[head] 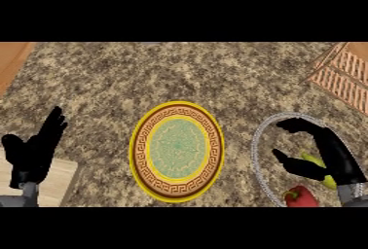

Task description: Pick the pear from the placemat and place it in the tiered shelf

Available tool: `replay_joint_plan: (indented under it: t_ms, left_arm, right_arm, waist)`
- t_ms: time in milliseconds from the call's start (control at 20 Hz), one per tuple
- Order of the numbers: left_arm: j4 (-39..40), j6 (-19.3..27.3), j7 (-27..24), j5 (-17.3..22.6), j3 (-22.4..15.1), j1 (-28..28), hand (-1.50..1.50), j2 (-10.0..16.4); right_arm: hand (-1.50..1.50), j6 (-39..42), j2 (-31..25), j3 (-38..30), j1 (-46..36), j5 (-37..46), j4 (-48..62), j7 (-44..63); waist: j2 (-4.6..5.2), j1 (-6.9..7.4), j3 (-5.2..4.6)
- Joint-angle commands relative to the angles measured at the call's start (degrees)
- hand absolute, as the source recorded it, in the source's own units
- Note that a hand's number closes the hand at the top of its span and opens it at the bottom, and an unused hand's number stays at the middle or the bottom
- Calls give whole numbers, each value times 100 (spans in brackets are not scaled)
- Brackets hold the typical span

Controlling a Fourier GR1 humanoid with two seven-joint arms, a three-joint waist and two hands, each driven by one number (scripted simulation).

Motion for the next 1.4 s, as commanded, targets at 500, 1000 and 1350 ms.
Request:
replay_joint_plan:
  t_ms: [500, 1000, 1350]
  left_arm:
    - [-17, -531, 34, 114, 261, 326, 0, 174]
    - [-384, -418, 141, -97, 147, 312, 0, 104]
    - [-185, -709, -147, -142, 411, 487, 0, 42]
  right_arm:
    - [-150, 1299, -1253, 739, 101, 2288, -2056, 3235]
    - [-150, 4425, -1621, 1585, -896, 1708, -1726, 4449]
    - [-150, 4994, -1268, 1725, -1234, 2244, -1041, 4061]
  waist:
    - [-7, -22, -17]
    - [22, 176, -4]
    - [10, 52, 5]
